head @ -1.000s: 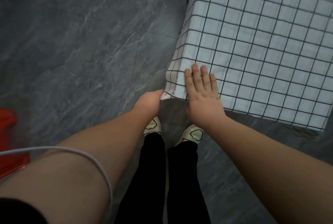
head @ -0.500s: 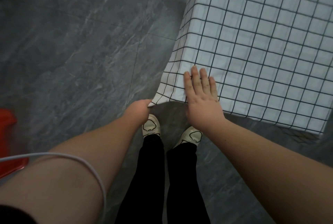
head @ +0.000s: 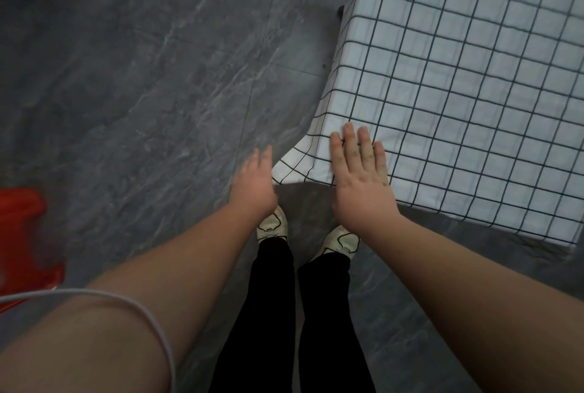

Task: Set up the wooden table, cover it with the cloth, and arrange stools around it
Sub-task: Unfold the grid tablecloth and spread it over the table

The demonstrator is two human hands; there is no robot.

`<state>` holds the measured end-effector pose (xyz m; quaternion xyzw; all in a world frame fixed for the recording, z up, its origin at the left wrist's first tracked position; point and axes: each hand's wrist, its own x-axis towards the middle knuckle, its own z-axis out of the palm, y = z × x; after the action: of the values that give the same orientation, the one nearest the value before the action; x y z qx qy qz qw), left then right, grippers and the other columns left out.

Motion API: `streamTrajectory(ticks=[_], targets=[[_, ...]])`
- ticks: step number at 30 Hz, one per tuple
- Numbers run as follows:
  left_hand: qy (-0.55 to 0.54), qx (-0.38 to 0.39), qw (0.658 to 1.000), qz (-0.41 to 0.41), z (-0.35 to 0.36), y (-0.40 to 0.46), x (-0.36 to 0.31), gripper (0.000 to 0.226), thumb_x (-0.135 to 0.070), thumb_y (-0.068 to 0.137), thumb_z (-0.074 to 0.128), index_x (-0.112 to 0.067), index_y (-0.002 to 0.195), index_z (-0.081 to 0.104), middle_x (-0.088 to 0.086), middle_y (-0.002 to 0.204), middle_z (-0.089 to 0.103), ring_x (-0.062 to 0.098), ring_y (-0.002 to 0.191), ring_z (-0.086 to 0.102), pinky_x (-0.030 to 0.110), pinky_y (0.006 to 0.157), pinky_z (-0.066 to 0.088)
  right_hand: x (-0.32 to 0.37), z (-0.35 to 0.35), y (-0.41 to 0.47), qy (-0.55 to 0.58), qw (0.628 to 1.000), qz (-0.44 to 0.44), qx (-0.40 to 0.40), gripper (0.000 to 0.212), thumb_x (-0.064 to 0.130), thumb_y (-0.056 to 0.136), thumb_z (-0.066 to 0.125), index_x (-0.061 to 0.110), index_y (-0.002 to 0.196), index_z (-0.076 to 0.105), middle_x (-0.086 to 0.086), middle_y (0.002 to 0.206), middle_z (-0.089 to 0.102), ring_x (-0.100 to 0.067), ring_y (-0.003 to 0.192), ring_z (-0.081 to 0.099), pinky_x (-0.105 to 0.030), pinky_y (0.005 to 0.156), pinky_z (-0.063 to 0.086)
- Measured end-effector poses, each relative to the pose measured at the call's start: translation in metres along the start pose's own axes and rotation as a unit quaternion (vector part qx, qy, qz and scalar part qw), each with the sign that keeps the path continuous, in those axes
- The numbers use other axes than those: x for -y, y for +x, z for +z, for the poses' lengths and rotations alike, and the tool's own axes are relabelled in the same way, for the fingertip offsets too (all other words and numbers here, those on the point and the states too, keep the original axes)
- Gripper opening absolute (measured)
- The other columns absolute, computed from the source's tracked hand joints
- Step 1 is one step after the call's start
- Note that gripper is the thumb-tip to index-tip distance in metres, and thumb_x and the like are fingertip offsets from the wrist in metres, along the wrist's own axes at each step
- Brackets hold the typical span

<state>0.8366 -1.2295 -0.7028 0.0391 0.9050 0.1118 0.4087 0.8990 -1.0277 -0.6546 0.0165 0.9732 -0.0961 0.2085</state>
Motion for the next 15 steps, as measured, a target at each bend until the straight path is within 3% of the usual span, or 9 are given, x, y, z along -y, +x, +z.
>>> streamTrajectory(ticks=[3,7,10,15], targets=[[0.035,-0.01,0.997,0.061,-0.013,-0.013,-0.019,0.093,0.0,0.079,0.055,-0.024,0.158,0.012,0.007,0.166,0.012,0.028,0.152,0.015,0.045,0.122,0.02,0.002,-0.009,-0.001,0.007,1.0,0.001,0.027,0.099,0.012,0.085,0.054,0.013,0.159,-0.011,-0.011,0.167,-0.017,-0.034,0.152,-0.022,-0.052,0.122,-0.012],[0.054,0.015,0.997,0.052,-0.034,-0.027,-0.033,0.079,-0.01,0.083,0.054,-0.021,0.155,0.023,0.008,0.164,0.021,0.03,0.151,0.017,0.045,0.122,0.018,0.005,-0.037,0.0,0.051,0.994,0.012,0.093,0.099,0.021,0.085,0.054,0.016,0.16,-0.011,-0.007,0.166,-0.022,-0.029,0.151,-0.024,-0.05,0.124,-0.008],[0.081,0.012,0.995,0.054,-0.061,-0.042,-0.045,0.069,-0.013,0.086,0.052,-0.019,0.152,0.03,0.009,0.161,0.028,0.03,0.148,0.024,0.046,0.121,0.02,0.004,-0.063,0.002,0.111,0.988,0.026,0.101,0.091,0.021,0.087,0.053,0.018,0.161,0.001,-0.004,0.169,-0.009,-0.025,0.154,-0.014,-0.046,0.125,-0.001],[0.146,-0.047,0.983,0.098,-0.111,-0.089,-0.074,0.065,-0.027,0.096,0.047,-0.02,0.156,0.022,0.006,0.163,0.022,0.029,0.15,0.018,0.05,0.122,0.015,-0.004,-0.112,-0.006,0.125,0.988,0.03,0.089,0.079,0.022,0.093,0.051,0.017,0.161,0.01,-0.005,0.169,0.004,-0.025,0.155,-0.003,-0.044,0.126,0.006]])
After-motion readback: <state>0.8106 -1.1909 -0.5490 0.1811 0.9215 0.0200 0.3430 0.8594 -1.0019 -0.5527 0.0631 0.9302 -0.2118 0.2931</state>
